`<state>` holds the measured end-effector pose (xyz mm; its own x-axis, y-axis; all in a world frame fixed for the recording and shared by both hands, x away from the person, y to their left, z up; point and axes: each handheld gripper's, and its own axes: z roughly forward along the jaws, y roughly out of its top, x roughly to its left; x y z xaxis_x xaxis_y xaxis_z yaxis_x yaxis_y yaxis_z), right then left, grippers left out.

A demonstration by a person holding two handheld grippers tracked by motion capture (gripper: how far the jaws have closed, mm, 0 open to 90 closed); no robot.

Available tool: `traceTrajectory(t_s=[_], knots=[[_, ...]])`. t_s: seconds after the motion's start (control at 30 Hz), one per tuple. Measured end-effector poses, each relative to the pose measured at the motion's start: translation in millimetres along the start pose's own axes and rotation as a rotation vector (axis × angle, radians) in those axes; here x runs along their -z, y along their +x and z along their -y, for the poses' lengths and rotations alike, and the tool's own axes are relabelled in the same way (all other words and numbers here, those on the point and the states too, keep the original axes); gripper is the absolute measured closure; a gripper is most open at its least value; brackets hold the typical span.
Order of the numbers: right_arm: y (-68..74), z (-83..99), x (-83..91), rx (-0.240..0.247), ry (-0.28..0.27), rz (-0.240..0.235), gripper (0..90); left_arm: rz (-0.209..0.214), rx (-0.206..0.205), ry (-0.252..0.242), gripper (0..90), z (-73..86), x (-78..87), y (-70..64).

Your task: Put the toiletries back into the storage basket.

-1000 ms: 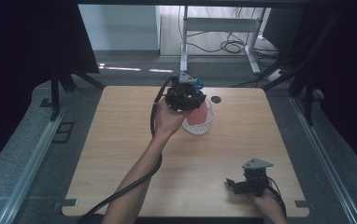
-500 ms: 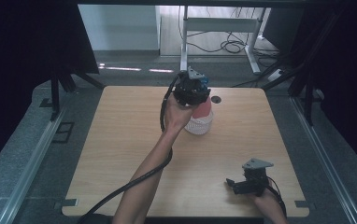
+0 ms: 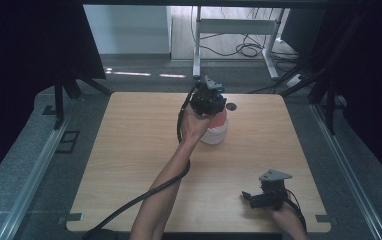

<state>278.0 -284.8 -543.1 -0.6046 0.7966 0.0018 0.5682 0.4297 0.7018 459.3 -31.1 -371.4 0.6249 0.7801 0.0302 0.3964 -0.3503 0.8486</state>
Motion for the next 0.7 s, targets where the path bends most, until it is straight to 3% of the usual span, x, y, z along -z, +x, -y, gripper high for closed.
traceTrajectory(t_s=[0.7], knots=[[-0.3, -0.2, 0.0, 0.007, 0.003, -0.003, 0.0, -0.028, 0.048, 0.03, 52.7, 39.3, -28.9, 5.5]])
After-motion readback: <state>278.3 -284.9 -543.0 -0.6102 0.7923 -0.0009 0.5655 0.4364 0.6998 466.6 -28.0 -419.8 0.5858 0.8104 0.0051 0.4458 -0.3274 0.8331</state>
